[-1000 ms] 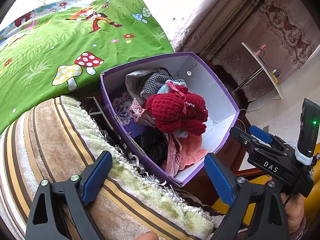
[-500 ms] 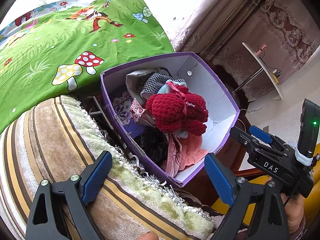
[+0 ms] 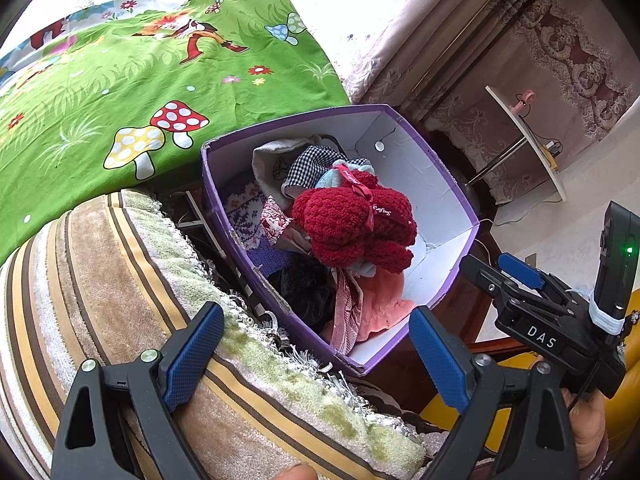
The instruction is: Organize soft objects
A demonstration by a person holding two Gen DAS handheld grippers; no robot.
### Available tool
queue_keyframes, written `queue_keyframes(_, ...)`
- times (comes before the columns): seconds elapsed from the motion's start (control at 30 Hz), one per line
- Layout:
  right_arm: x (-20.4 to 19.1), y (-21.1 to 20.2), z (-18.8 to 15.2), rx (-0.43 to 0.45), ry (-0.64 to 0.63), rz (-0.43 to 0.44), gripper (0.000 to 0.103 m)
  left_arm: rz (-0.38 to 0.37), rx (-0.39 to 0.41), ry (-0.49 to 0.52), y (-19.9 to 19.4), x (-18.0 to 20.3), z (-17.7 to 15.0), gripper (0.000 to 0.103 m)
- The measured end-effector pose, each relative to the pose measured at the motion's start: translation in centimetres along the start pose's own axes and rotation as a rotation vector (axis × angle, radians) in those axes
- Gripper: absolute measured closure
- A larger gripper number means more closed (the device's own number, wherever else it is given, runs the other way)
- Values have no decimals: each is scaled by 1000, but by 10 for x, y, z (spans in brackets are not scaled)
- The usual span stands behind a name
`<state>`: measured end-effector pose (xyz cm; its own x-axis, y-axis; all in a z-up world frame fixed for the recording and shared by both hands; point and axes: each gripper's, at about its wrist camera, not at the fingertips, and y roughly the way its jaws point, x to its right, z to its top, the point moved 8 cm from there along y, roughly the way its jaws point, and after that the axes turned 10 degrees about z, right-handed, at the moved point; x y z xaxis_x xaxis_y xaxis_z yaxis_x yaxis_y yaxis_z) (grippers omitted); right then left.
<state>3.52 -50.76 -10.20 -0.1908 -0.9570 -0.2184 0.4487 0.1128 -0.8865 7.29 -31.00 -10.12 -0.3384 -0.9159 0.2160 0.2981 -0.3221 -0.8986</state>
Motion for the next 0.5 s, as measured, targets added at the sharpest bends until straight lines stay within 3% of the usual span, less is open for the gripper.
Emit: queue_keyframes(0.5,0,0,0,-1,-3,2,21,-2,-1,-2,0,0,0,7)
